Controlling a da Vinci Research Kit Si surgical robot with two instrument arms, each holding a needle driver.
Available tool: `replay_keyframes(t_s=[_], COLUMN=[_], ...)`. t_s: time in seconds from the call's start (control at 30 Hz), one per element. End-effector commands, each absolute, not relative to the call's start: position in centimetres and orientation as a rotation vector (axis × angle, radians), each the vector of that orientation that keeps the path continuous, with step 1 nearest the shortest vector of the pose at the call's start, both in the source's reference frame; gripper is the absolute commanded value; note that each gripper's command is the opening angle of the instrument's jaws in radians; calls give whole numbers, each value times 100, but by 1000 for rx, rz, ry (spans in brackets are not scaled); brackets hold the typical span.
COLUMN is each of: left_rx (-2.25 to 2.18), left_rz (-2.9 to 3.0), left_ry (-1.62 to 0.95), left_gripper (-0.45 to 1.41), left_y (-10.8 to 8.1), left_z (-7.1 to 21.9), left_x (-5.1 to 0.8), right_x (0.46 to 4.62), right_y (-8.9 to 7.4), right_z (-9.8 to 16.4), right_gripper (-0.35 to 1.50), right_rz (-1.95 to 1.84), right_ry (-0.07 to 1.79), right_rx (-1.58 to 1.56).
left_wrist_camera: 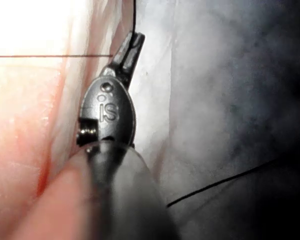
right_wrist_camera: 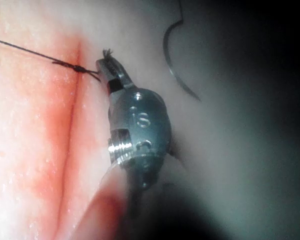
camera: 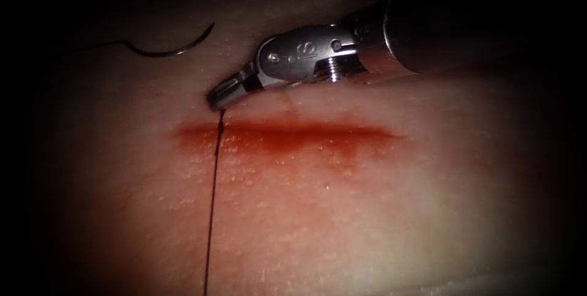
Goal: Wound Closure
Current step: Pull the left tool down and the right tool up to tighten the knot, then pull the right grasper up and the left grasper down to tighten the knot
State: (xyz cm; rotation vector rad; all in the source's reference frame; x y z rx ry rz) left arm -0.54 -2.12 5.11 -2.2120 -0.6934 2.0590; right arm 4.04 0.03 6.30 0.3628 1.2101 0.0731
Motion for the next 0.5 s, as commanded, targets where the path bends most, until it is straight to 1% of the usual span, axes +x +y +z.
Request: replay_keyframes(t_s=[0.03, 0.23, 0.5], left_rx=[-2211, -2210, -2203], left_rz=[2056, 2059, 2049], left_ry=[-701, -717, -713], left_gripper=[-45, -45, -45], left_y=[-220, -227, -211], left_z=[520, 523, 516], left_x=[-61, -61, -60], right_x=[412, 409, 412], right_y=[1, 10, 3], right_z=[636, 631, 627], right_gripper=[-35, -35, -35], right_rz=[89, 157, 125], right_ry=[1196, 1168, 1199], right_rx=[343, 319, 320])
